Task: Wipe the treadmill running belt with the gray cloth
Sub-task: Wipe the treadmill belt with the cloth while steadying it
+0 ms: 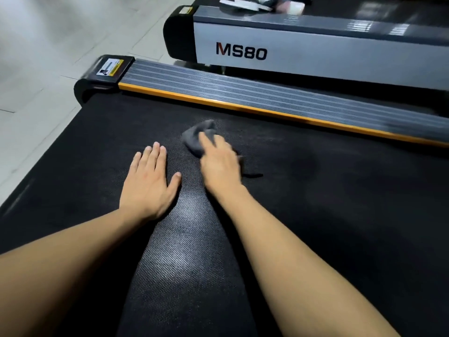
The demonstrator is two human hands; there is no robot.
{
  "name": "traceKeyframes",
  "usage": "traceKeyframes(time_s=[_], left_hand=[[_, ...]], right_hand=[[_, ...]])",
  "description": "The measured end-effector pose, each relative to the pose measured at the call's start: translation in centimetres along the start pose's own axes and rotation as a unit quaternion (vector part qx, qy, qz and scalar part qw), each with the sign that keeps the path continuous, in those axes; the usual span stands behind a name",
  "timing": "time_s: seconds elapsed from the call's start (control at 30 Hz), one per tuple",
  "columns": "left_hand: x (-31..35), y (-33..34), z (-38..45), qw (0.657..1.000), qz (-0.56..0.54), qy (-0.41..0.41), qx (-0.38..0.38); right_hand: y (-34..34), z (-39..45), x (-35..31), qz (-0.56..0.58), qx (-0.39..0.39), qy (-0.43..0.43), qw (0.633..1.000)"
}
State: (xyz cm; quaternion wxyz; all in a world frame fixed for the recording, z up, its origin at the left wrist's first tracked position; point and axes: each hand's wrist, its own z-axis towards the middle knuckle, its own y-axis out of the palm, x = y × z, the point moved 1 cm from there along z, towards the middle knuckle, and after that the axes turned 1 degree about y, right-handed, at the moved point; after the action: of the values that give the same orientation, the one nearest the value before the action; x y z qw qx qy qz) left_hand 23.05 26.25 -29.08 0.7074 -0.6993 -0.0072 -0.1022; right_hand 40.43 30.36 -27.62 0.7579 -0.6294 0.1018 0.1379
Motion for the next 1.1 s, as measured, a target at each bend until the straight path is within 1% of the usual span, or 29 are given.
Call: traceKeyframes(time_s=[0.07,0.13,0.2,0.27,0.3,0.33,0.4,0.47,0.53,0.57,0.63,0.67,0.77,0.83,0.9,0.93,0.97,1.0,1.1], left_hand=[[0.0,-0.1,-0.2,1.0,-0.002,-0.003,0.001],[0.2,0.0,-0.2,1.0,-0.005,-0.005,0.003],[0.3,0.1,-0.1,1.0,-0.009,-0.007,0.007],[0.4,0.1,0.0,1.0,-0.011,-0.007,0.009],[0.4,0.1,0.0,1.0,-0.012,-0.007,0.01],[0.4,0.2,0.0,1.0,-0.015,-0.007,0.012],[0.4,0.1,0.0,1.0,-0.018,-0.005,0.014],[0.4,-0.1,-0.2,1.0,-0.023,-0.005,0.019],[0.4,-0.6,-0.6,0.999,-0.032,-0.006,0.018],[0.2,-0.8,-1.1,1.0,-0.028,0.0,0.01],[-0.4,-1.3,-2.5,0.999,-0.008,0.03,-0.011],[-0.8,-1.5,-3.6,0.999,-0.001,0.045,-0.019],[-2.0,-2.4,-7.4,0.998,0.008,0.06,-0.032],[-2.6,-2.7,-9.7,0.997,0.011,0.063,-0.039],[-3.0,-2.5,-11.2,0.997,0.012,0.063,-0.044],[-3.0,-2.3,-11.6,0.997,0.007,0.063,-0.045],[-2.9,-2.1,-11.8,0.997,-0.001,0.061,-0.044],[-2.9,-1.9,-11.9,0.997,-0.009,0.058,-0.042],[-2.8,-1.7,-11.8,0.998,-0.023,0.055,-0.03]], right_hand=[[-1.4,-0.6,5.1,-0.015,0.049,0.085,0.995],[-3.1,-1.7,10.3,-0.043,0.092,0.168,0.98],[-4.9,-2.7,13.3,-0.038,0.093,0.231,0.968],[-5.0,-2.7,13.1,-0.037,0.079,0.267,0.96],[-4.4,-2.6,11.7,-0.044,0.079,0.257,0.962],[-3.3,-2.5,9.4,-0.048,0.077,0.222,0.971],[-0.7,-2.4,3.5,-0.034,0.054,0.115,0.991],[1.3,-2.7,-2.1,-0.001,0.015,0.017,1.0],[1.3,-2.7,-4.5,0.025,-0.021,-0.021,0.999],[0.9,-2.7,-4.1,0.024,-0.032,-0.029,0.999],[-0.2,-3.5,-1.0,0.019,-0.022,-0.017,0.999],[-0.9,-4.1,1.4,0.018,-0.008,0.01,1.0],[-3.5,-6.3,9.7,-0.013,0.059,0.119,0.991],[-5.7,-7.8,13.8,-0.03,0.075,0.203,0.976],[-6.8,-8.4,14.7,-0.026,0.067,0.272,0.96],[-6.7,-8.3,14.1,-0.029,0.071,0.287,0.955],[-6.4,-8.2,12.9,-0.035,0.074,0.284,0.955],[-5.6,-7.9,11.2,-0.039,0.07,0.256,0.963],[-2.2,-6.9,3.8,-0.015,0.024,0.1,0.995]])
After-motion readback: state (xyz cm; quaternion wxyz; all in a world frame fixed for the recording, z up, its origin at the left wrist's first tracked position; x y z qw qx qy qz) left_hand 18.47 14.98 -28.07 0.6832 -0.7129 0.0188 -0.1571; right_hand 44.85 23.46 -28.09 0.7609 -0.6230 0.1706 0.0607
